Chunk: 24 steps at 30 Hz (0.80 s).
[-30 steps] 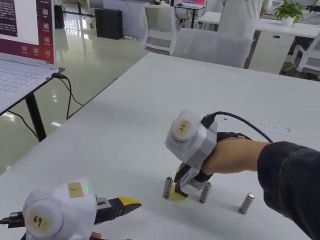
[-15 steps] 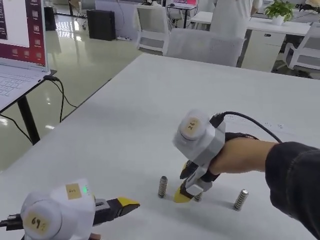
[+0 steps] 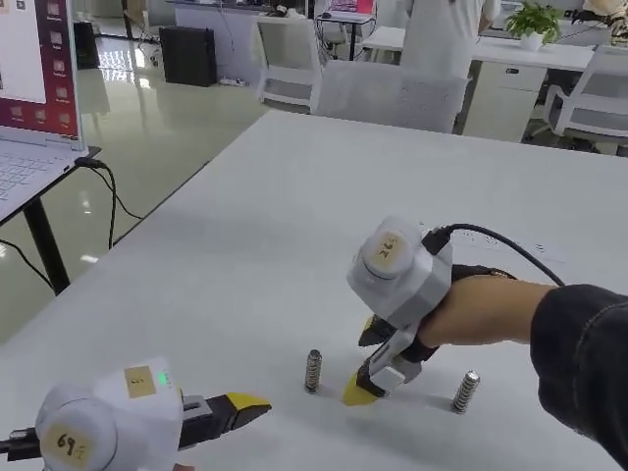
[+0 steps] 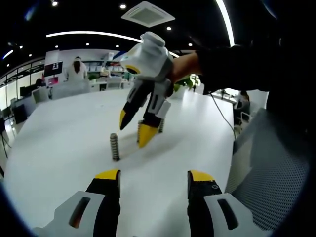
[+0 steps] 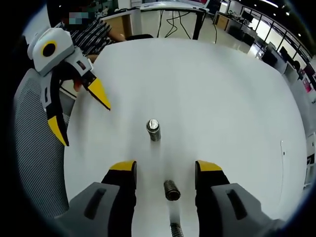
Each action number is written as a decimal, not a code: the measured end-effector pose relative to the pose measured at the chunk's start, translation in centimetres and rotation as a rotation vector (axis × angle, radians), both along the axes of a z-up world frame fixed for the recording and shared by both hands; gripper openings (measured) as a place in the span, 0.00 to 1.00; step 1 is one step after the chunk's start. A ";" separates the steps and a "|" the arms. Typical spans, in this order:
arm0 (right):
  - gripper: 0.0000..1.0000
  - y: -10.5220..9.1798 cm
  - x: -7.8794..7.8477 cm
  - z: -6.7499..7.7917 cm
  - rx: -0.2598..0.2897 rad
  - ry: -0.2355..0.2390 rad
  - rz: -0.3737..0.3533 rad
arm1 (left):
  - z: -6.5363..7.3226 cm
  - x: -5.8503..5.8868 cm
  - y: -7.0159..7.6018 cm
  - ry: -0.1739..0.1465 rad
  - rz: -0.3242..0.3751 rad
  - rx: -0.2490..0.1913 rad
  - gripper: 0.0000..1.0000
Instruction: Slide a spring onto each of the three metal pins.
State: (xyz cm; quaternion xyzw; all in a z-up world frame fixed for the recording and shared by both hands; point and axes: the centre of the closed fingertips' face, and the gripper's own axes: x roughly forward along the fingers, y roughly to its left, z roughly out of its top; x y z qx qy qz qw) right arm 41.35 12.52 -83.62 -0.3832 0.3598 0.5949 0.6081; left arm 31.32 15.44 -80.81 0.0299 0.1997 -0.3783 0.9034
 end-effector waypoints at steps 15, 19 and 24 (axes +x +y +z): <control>0.52 -1.2 -0.1 0.7 0.046 0.005 -0.050 | 0.3 -0.1 -0.2 -0.002 -0.011 0.006 0.49; 0.53 -1.6 -0.1 1.0 0.059 0.003 -0.065 | 0.3 -0.1 -0.3 -0.002 -0.012 0.007 0.49; 0.53 -2.3 0.0 1.2 0.068 0.001 -0.083 | 0.5 -0.1 -0.4 -0.005 -0.015 0.008 0.49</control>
